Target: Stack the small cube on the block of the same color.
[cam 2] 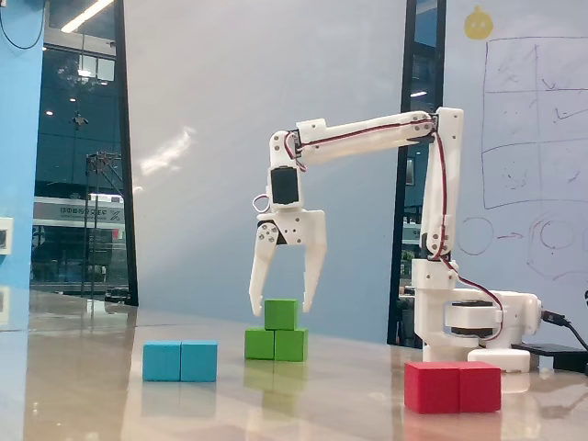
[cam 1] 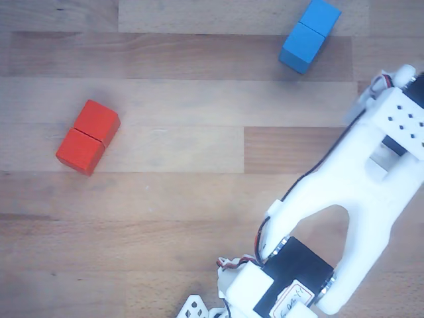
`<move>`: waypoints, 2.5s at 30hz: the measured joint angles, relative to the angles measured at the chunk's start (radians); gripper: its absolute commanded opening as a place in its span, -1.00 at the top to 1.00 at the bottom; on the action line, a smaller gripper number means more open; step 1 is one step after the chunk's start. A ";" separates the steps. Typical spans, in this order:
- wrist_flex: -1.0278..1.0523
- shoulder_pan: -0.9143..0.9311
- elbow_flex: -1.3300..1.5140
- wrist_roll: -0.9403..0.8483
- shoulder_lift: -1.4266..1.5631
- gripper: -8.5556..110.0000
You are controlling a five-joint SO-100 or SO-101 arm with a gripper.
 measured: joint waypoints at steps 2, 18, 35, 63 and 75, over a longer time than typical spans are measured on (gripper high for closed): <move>0.011 -0.046 0.000 0.000 0.000 0.45; -0.198 -0.583 0.100 0.000 0.172 0.59; -0.497 -0.620 0.689 0.000 0.732 0.85; -0.224 -0.620 1.187 0.000 1.697 0.86; -0.186 -0.620 1.203 0.000 1.766 0.86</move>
